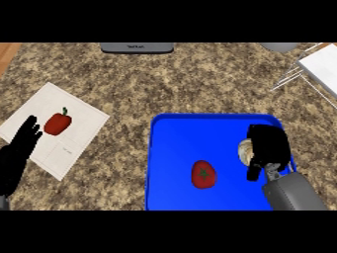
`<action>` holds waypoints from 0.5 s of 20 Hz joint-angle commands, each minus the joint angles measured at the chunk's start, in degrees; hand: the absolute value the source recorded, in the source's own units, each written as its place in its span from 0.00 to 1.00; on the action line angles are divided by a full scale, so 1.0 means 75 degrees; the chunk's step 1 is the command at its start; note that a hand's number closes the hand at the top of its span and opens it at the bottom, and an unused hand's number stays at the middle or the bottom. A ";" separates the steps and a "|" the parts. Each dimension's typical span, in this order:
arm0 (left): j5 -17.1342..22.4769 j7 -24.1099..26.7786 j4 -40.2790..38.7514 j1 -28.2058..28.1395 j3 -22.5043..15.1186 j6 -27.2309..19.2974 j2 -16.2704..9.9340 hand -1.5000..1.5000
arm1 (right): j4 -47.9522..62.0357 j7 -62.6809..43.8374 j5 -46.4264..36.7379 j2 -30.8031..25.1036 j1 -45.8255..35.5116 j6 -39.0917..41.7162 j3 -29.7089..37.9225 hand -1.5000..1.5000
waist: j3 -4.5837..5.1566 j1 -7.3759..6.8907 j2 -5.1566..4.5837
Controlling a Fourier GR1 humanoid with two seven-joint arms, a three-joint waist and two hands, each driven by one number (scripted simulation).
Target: Pick the cupcake from the tray and place it in the tiered shelf
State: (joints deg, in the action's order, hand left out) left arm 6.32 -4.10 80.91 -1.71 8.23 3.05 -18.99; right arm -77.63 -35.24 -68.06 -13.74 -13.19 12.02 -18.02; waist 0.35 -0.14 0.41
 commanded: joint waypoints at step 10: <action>-0.0088 -0.0399 0.0215 0.0284 -0.0013 -0.0068 0.0169 0.50 | -0.0298 -0.2295 0.0161 0.0649 -0.1418 -0.0734 0.2456 1.00 | -0.0049 -0.0041 -0.0073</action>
State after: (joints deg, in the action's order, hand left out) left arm 5.73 -5.93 82.19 -0.73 8.36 2.95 -18.08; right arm -81.37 -45.61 -67.83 -10.70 -18.08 8.12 -6.56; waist 0.00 -0.28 -0.02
